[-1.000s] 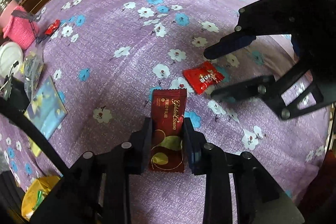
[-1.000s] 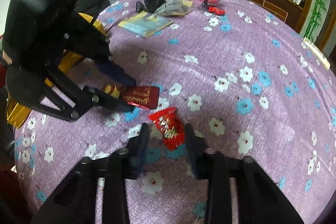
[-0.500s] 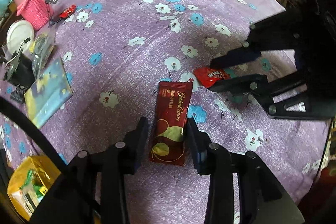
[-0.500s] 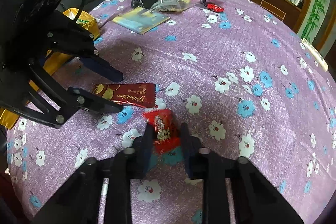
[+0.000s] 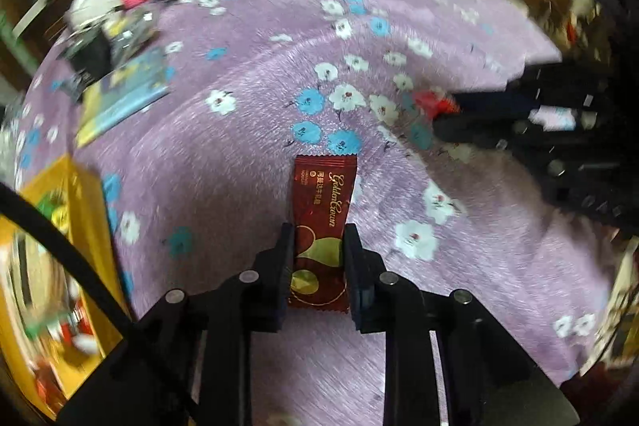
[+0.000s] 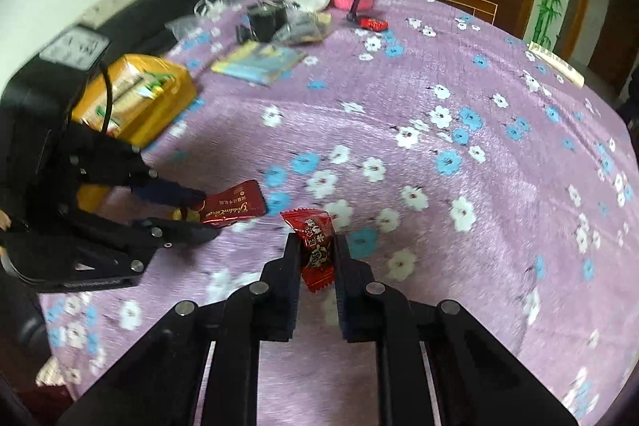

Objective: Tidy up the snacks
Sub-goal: 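Carry the chocolate bar and red candy packet over the white box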

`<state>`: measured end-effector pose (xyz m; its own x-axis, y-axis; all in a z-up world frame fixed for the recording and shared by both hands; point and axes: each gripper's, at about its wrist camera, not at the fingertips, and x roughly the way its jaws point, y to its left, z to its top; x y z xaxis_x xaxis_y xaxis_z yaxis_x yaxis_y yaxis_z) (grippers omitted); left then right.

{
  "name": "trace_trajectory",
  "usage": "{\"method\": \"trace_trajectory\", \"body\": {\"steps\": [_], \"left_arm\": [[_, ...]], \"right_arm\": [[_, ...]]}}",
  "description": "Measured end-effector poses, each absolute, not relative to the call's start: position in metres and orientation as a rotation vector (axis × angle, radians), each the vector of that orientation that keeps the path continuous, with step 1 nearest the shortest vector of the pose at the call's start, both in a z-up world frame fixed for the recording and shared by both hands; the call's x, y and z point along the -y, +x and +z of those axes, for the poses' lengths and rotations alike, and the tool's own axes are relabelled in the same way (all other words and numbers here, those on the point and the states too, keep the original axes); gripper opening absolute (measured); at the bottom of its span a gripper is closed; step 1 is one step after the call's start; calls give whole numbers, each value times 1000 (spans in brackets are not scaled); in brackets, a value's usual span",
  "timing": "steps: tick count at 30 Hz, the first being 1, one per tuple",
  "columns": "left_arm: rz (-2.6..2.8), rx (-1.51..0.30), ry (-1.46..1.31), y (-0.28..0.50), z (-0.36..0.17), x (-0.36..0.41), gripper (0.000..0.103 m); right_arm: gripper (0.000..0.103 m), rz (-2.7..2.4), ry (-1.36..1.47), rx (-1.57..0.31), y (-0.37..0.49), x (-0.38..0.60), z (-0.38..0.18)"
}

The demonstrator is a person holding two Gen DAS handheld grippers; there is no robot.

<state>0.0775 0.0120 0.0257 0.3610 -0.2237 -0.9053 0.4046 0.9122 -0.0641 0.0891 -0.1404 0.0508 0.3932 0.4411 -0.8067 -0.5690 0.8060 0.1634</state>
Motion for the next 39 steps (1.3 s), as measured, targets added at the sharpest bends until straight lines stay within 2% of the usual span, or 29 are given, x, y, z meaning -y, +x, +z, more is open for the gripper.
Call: {"method": "trace_trajectory", "body": {"steps": [10, 15, 39], "left_arm": [[-265, -980, -14, 24, 63, -37, 25], [-213, -911, -122, 4, 62, -51, 25], [-73, -824, -188, -38, 76, -108, 25]], "right_arm": [[13, 643, 48, -825, 54, 138, 67], [13, 622, -2, -838, 51, 126, 63], [13, 616, -55, -862, 41, 112, 58]]}}
